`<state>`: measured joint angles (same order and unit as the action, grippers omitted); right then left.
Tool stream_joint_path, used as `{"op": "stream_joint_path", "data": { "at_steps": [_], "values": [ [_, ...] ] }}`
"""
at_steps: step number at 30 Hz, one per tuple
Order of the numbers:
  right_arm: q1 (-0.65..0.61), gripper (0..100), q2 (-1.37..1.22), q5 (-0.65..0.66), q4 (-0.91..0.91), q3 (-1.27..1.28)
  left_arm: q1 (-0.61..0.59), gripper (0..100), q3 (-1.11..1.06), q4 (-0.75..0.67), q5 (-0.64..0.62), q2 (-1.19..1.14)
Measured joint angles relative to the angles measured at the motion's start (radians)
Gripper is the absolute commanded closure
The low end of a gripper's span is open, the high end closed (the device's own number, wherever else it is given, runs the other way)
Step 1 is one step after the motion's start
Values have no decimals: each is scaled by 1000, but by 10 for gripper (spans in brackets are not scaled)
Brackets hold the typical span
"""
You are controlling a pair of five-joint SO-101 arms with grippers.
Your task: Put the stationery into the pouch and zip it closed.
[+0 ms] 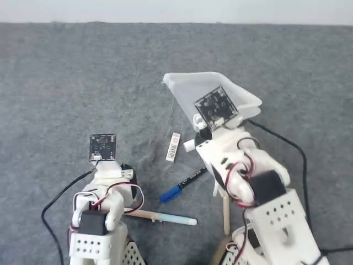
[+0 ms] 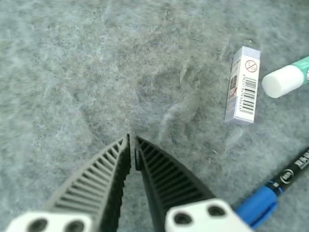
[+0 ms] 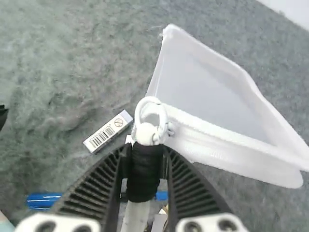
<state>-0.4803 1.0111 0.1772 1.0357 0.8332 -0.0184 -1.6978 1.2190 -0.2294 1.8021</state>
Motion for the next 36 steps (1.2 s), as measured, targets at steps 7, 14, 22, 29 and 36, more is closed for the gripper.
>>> {"op": "stream_joint_path", "data": {
  "at_steps": [7,14,22,29,36],
  "values": [
    [-5,993,175,0,-11,135,3,988,0,17,0,0],
    [-34,993,374,0,-17,222,3,988,69,26,51,0],
    [-78,993,396,0,-17,239,0,987,253,26,175,0],
    [-86,993,396,0,-38,239,-2,987,367,-37,315,0],
    [-133,993,396,0,-97,239,80,987,370,-127,330,0]
  ]
}}
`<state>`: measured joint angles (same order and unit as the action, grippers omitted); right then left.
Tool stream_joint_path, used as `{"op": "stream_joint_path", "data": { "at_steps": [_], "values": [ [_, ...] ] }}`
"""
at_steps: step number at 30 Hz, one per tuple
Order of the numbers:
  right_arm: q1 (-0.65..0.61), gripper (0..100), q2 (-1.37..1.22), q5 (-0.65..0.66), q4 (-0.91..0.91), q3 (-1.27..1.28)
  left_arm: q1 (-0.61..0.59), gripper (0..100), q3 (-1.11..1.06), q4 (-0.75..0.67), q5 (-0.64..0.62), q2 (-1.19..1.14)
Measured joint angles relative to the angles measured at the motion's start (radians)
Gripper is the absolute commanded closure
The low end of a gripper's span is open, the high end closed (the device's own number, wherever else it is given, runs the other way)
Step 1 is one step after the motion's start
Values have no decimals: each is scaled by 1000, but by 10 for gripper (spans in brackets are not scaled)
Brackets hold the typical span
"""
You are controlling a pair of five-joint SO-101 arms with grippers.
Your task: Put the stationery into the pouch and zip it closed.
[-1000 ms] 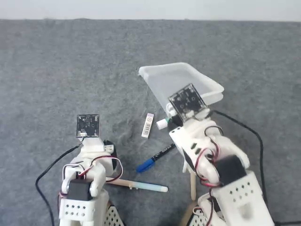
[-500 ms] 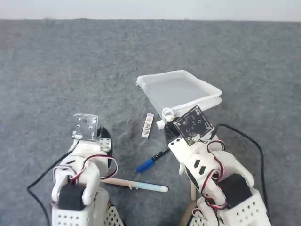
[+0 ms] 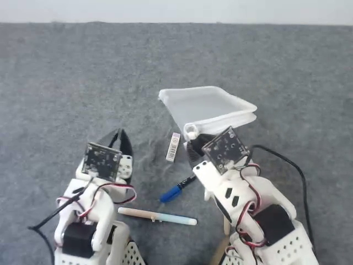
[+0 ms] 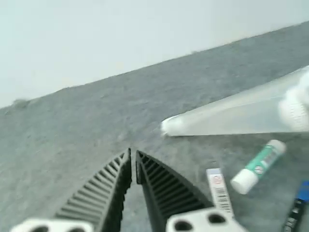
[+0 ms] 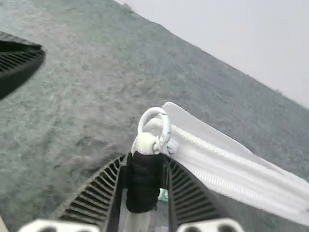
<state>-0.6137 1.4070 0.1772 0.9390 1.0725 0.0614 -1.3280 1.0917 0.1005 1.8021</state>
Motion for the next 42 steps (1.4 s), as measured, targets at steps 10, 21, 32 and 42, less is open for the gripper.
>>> {"op": "stream_joint_path", "data": {
  "at_steps": [10,21,32,42],
  "values": [
    [-81,993,0,0,-29,0,98,727,43,-3,-161,0],
    [-81,993,0,0,-31,0,164,702,118,37,-333,0],
    [-81,993,0,0,-31,0,192,704,63,25,-336,0],
    [-92,993,0,0,-31,0,192,704,32,-3,-341,0]
  ]
}}
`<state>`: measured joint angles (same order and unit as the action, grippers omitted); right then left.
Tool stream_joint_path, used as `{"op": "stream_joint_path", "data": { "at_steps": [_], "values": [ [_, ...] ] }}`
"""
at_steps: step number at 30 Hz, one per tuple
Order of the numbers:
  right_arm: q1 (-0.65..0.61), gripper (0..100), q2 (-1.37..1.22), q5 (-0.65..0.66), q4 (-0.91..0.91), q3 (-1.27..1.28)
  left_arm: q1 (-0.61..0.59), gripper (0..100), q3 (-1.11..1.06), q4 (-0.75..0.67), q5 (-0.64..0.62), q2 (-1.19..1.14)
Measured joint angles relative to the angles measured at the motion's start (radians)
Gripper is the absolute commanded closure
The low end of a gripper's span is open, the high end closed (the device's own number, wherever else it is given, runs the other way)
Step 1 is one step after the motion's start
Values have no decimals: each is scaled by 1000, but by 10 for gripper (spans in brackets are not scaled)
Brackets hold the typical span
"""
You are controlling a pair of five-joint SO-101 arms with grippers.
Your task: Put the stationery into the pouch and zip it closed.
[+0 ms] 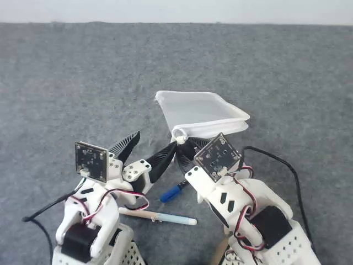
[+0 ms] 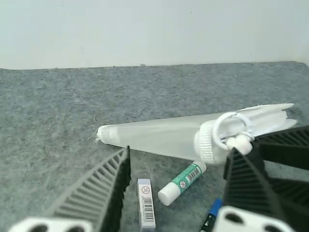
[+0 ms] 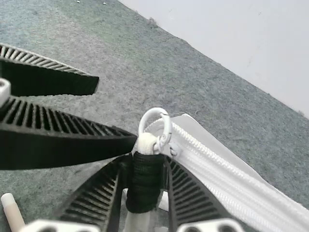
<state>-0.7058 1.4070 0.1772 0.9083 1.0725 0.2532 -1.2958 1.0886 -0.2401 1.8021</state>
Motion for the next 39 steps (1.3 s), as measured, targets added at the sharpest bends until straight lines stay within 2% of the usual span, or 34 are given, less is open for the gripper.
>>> {"op": "stream_joint_path", "data": {
  "at_steps": [8,25,31,39],
  "values": [
    [-18,993,0,-2,6,2,-2,705,-63,-84,-2,0],
    [-31,993,0,-2,64,2,-3,707,-155,-92,2,2],
    [-35,993,0,-2,64,2,-94,829,-157,-123,5,2],
    [-35,993,0,-2,78,2,-103,938,-157,-127,69,0]
  ]
}}
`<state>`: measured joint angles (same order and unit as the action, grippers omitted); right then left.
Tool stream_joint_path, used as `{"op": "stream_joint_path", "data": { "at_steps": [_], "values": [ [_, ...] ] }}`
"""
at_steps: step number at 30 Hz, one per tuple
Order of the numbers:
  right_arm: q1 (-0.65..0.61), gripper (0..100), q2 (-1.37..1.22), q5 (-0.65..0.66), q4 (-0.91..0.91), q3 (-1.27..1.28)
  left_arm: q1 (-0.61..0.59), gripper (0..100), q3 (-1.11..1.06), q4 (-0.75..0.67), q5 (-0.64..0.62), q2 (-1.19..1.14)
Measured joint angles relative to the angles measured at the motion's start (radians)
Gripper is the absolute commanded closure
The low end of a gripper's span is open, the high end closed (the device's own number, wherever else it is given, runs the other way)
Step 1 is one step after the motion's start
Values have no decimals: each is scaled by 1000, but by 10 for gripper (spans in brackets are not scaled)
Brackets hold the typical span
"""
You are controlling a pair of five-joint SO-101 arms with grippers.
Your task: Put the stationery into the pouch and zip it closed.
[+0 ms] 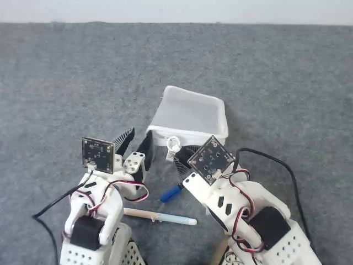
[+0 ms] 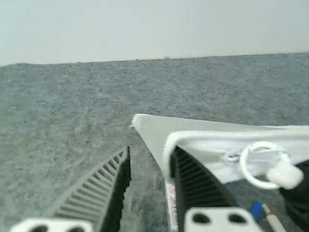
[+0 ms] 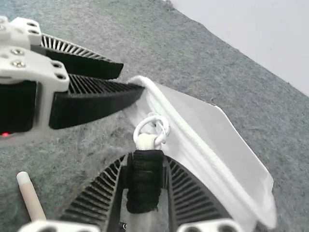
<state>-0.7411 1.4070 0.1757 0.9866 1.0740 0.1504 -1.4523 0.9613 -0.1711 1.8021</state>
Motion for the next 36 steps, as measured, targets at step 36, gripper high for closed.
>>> {"op": "stream_joint_path", "data": {
  "at_steps": [36],
  "values": [
    [157,993,6,2,8,-2,-166,760,-6,18,49,0]
  ]
}}
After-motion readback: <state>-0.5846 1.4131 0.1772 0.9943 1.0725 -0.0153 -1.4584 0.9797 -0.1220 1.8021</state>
